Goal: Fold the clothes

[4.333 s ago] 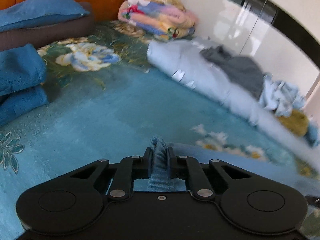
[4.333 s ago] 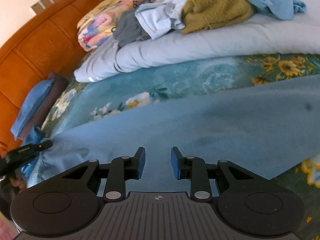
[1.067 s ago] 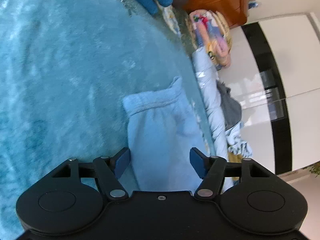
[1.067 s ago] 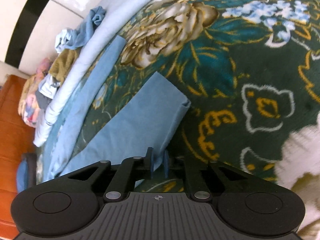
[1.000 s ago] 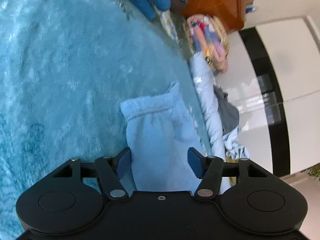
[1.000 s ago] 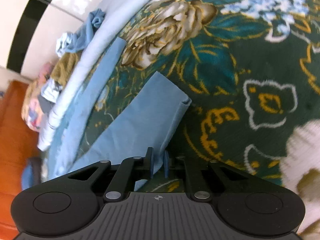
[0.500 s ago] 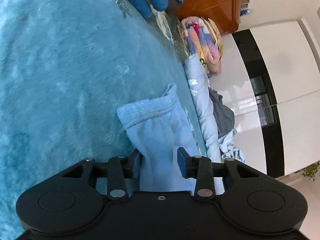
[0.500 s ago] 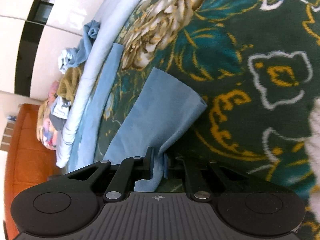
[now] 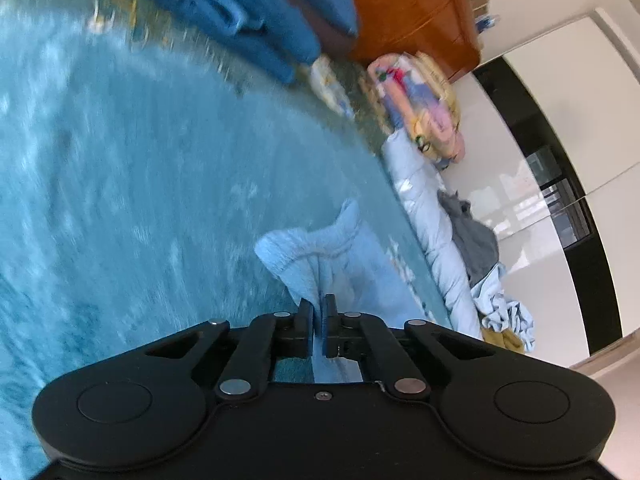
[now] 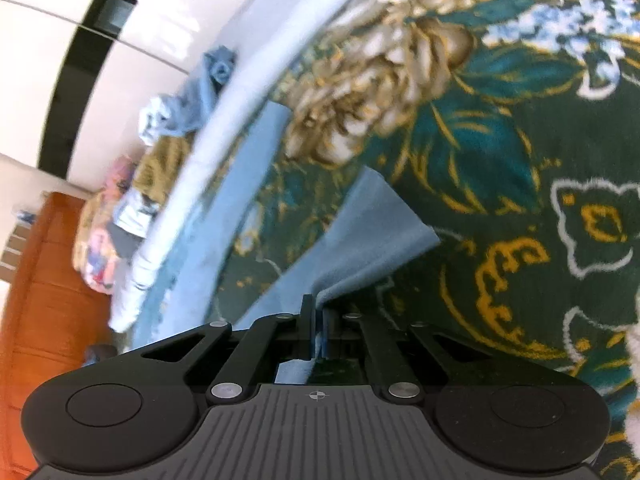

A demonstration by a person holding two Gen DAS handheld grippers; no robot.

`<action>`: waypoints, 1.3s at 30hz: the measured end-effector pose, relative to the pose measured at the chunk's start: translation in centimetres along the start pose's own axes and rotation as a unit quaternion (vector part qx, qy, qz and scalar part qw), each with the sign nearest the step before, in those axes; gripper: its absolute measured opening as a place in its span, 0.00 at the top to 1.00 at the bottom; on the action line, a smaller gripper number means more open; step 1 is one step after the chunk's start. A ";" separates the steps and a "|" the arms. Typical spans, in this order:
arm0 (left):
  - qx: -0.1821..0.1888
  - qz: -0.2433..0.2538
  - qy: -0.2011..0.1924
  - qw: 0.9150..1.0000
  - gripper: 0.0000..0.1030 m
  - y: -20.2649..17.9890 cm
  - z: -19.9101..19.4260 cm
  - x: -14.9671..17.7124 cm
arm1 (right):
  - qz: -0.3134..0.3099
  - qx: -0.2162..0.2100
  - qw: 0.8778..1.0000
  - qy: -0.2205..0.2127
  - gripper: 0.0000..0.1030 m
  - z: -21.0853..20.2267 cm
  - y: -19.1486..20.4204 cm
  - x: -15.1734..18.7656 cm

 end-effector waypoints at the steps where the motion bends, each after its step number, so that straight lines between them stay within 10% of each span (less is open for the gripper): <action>1: 0.000 0.006 -0.012 1.000 1.00 -0.2 -0.8 -0.2 | -0.003 -0.002 1.000 -0.001 0.98 -0.3 0.1 -0.1; 14: -0.003 -0.011 0.022 1.000 0.98 1.1 -2.7 0.0 | -0.020 0.020 0.999 0.014 0.98 -0.5 -0.1 0.3; 26: 0.011 -0.026 0.069 0.997 0.42 2.4 0.0 1.8 | -0.005 0.039 0.998 0.039 0.95 0.0 -2.1 1.1; 33: 0.039 -0.006 0.076 0.996 0.46 1.4 2.3 1.4 | 0.007 0.040 0.998 0.039 0.93 0.6 -2.5 1.2; 39: 0.062 -0.021 0.077 0.995 0.71 1.8 3.3 1.8 | 0.017 0.030 0.999 0.040 0.91 0.8 -2.6 1.0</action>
Point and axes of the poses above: each gripper's, at about its wrist camera, not at the fingertips, and z roughly the way its jaws point, y to its left, x to its underside, the point moved 4 cm from there along z, roughly the way its jaws point, and after that the axes turned 6 degrees about z, right-handed, at the moved point
